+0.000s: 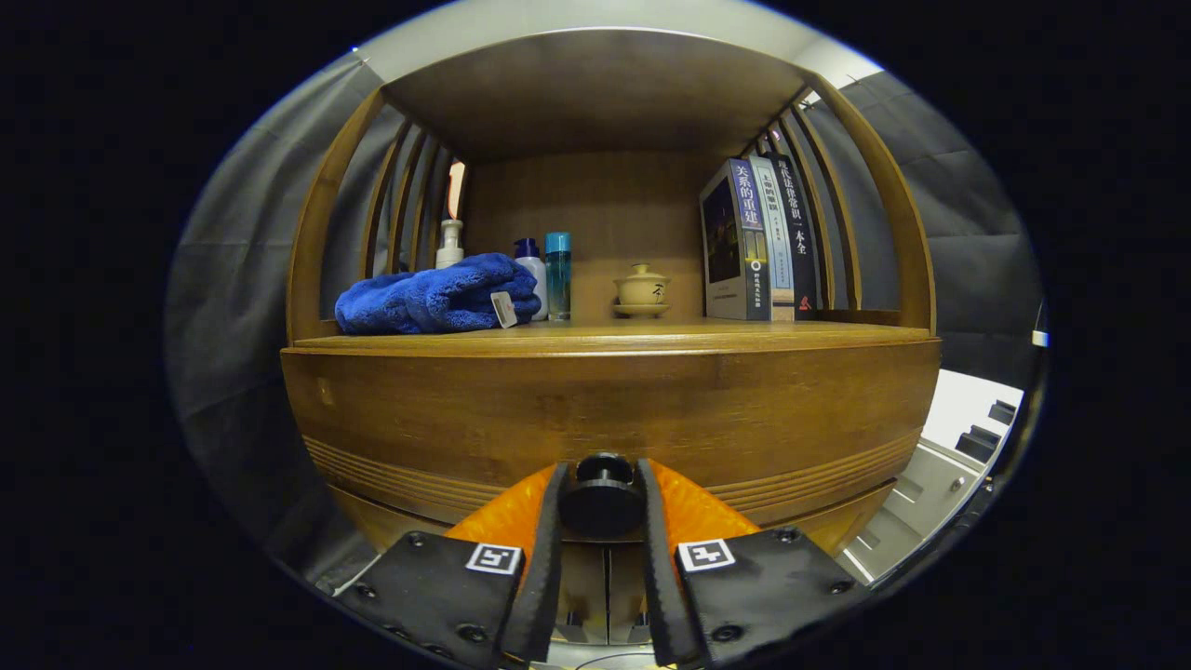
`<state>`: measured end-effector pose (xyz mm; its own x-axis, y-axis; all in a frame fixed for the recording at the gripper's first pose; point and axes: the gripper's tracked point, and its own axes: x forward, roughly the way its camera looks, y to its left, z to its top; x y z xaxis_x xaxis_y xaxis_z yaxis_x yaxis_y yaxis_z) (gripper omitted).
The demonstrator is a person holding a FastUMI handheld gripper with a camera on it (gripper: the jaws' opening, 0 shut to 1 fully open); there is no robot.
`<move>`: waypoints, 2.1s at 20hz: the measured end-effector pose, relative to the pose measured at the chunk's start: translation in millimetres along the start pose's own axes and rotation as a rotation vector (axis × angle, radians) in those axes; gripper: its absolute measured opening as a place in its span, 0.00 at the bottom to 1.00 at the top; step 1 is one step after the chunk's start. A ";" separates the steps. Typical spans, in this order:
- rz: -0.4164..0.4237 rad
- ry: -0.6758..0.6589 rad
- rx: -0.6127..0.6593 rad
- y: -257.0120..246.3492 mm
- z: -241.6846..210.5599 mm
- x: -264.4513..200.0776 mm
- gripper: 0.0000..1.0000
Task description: Pull open the drawer, take out the items inside it, and place them on the countertop above the cabinet.
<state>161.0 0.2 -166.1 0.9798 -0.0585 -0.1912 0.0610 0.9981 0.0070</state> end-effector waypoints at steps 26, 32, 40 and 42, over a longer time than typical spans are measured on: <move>0.070 0.053 0.035 1.0 -12.9 -151.8 0.38; 0.081 0.093 0.082 0.7 -20.5 -180.8 0.38; 0.080 0.123 0.063 0.0 -27.6 -192.5 0.37; 0.076 0.119 0.060 -0.7 -28.3 -194.0 0.38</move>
<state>-34.5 11.4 -156.7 0.9528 0.0233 -0.3028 0.0022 0.9965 0.0836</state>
